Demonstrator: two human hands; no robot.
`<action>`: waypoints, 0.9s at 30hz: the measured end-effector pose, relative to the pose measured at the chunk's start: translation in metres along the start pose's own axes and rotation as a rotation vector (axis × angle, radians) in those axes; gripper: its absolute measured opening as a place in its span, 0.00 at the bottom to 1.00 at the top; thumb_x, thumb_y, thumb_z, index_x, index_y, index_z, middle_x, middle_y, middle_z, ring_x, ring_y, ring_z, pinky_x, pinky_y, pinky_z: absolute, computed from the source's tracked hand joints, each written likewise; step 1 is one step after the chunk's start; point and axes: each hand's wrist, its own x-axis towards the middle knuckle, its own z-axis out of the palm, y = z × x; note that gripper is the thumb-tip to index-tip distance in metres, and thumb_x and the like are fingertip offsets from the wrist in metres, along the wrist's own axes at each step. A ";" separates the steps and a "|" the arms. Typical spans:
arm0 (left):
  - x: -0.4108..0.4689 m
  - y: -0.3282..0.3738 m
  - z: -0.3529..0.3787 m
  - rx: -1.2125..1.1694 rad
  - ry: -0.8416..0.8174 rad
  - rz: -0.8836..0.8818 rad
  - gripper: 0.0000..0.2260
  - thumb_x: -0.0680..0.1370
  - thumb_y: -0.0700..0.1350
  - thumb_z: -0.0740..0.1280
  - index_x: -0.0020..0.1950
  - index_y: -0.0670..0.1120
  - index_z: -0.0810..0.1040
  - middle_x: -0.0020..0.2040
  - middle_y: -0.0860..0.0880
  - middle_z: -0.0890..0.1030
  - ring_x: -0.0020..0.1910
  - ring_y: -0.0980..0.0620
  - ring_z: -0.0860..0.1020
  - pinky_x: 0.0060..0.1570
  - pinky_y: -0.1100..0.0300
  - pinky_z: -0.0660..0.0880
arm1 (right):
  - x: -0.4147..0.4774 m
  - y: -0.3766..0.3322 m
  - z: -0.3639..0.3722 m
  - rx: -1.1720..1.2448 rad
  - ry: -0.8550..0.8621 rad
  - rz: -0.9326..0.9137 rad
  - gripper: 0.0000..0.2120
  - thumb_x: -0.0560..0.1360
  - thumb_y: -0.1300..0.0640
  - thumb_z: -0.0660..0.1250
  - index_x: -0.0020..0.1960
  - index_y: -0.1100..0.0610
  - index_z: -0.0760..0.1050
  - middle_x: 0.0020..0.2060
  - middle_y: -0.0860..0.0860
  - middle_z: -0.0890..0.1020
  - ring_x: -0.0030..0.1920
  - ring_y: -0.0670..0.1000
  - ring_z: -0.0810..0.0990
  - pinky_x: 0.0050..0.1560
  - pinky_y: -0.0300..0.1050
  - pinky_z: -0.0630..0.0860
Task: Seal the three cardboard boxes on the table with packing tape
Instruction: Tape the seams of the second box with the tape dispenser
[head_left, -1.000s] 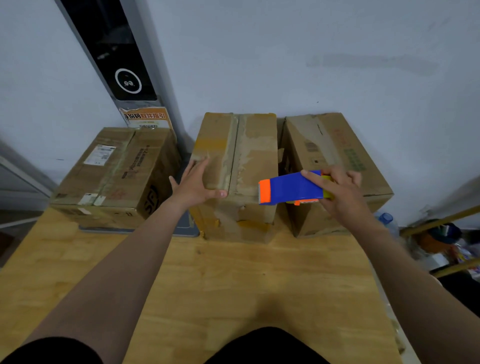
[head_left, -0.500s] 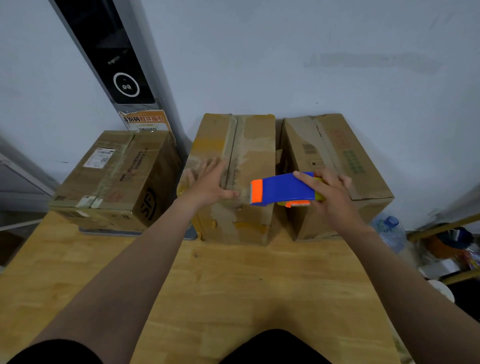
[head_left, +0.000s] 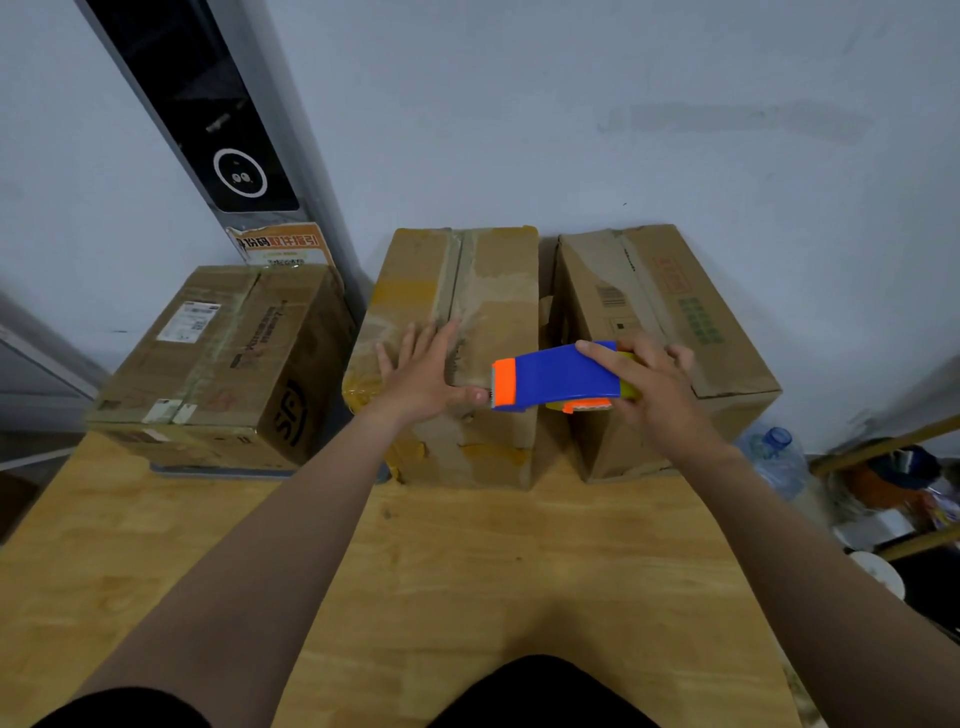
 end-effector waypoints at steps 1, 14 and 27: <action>0.001 -0.001 -0.001 -0.003 0.003 0.000 0.54 0.67 0.72 0.73 0.83 0.61 0.42 0.85 0.52 0.45 0.82 0.46 0.38 0.74 0.33 0.31 | 0.000 0.001 -0.002 -0.016 -0.012 0.001 0.39 0.73 0.58 0.76 0.77 0.39 0.61 0.63 0.54 0.72 0.62 0.55 0.65 0.59 0.46 0.57; 0.003 -0.012 -0.010 0.010 0.013 -0.029 0.57 0.64 0.75 0.73 0.83 0.61 0.45 0.84 0.52 0.50 0.83 0.49 0.44 0.77 0.34 0.39 | -0.010 0.006 -0.017 -0.063 0.006 -0.099 0.41 0.71 0.56 0.78 0.76 0.38 0.62 0.61 0.51 0.71 0.60 0.51 0.70 0.60 0.54 0.59; 0.003 -0.016 -0.011 0.031 0.016 -0.035 0.55 0.64 0.77 0.70 0.82 0.63 0.45 0.84 0.53 0.51 0.83 0.49 0.46 0.75 0.31 0.39 | -0.029 0.063 -0.042 -0.038 0.076 0.091 0.31 0.73 0.53 0.67 0.74 0.42 0.65 0.59 0.54 0.76 0.58 0.57 0.77 0.55 0.48 0.61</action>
